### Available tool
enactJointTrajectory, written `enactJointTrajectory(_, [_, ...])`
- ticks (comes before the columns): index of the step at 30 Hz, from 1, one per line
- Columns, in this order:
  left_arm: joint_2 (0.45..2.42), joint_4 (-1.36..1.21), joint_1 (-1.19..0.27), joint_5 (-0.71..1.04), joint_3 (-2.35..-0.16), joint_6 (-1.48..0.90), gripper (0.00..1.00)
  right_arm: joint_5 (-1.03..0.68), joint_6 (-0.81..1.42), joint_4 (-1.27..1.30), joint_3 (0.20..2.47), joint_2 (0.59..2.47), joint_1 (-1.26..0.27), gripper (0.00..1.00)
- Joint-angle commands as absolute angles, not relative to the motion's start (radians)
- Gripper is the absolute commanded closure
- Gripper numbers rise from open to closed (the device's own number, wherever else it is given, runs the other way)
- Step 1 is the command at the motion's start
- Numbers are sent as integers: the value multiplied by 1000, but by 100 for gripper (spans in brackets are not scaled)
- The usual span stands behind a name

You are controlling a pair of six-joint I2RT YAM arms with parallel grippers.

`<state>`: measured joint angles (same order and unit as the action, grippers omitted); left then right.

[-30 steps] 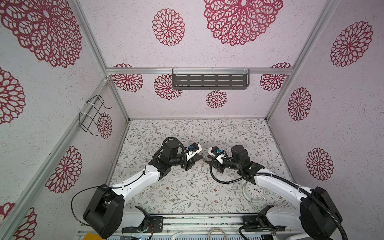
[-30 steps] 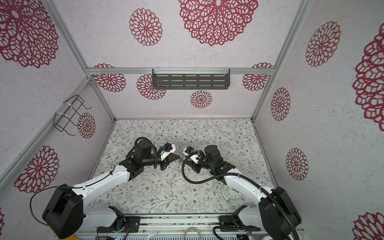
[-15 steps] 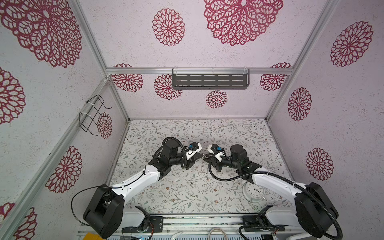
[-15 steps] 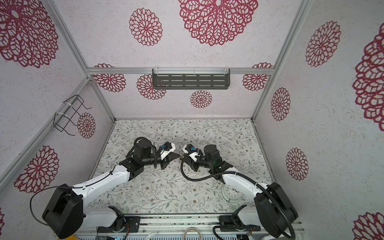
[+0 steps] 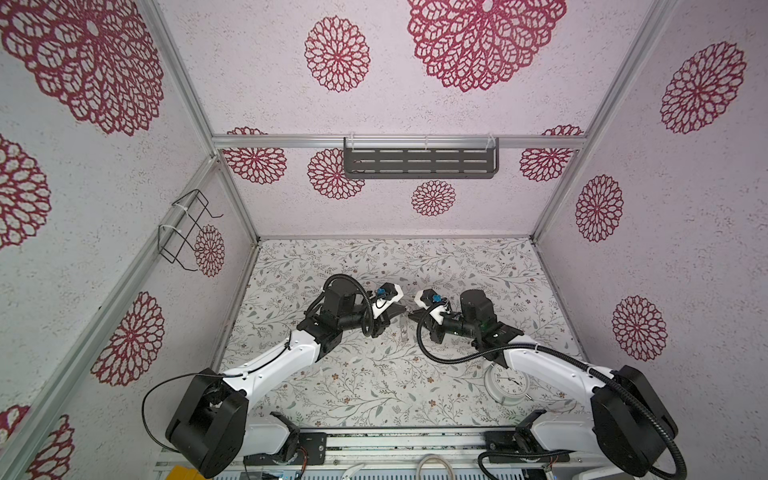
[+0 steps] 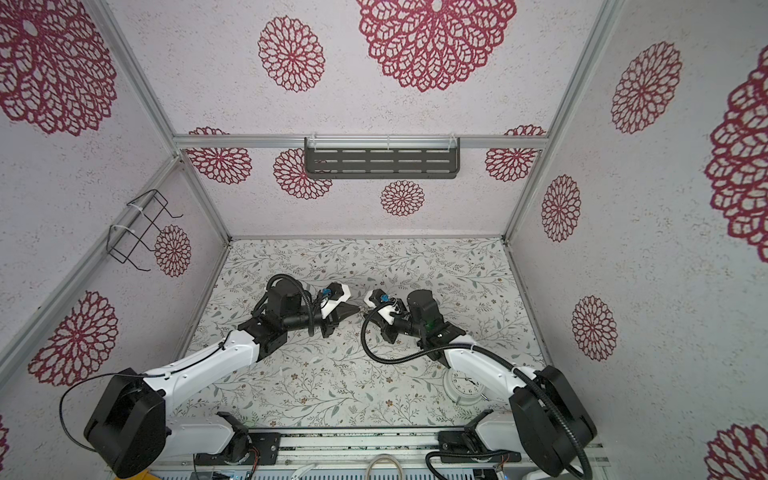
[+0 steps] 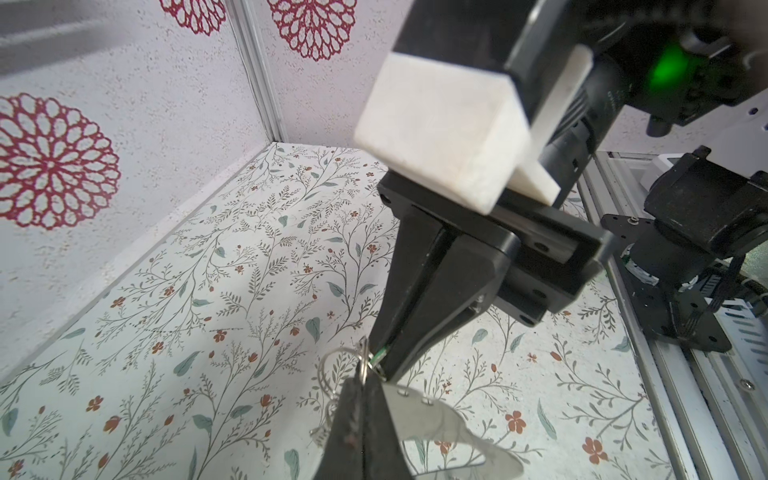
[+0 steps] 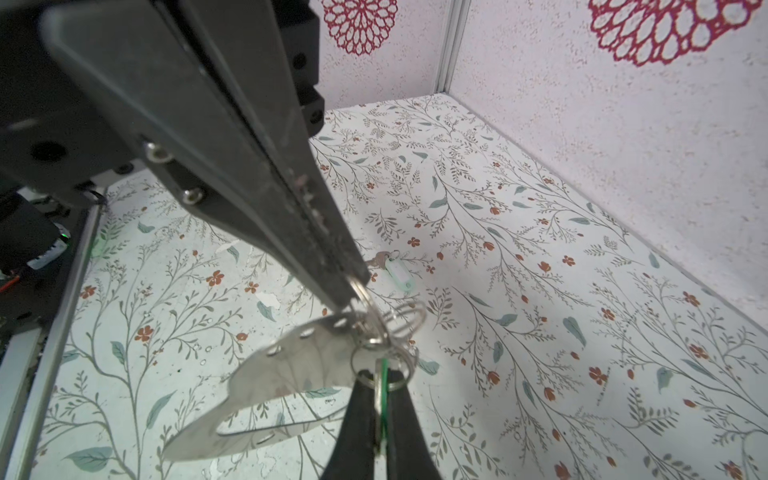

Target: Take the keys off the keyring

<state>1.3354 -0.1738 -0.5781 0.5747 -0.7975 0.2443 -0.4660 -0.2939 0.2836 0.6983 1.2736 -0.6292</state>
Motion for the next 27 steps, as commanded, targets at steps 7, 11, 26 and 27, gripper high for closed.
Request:
enactJointTrajectory(7, [1302, -234, -584, 548, -785, 239, 100, -351, -473, -19, 798, 1175, -630, 100])
enactJointTrajectory(11, [1305, -229, -585, 549, -782, 245, 100, -349, -497, -67, 841, 1172, -630, 100])
enactJointTrajectory(26, [1317, -188, -601, 553, -803, 280, 100, -403, -539, -192, 983, 1211, -640, 100])
enactJointTrajectory(27, [1319, -179, -604, 551, -806, 285, 100, -403, -544, -198, 994, 1214, -641, 100])
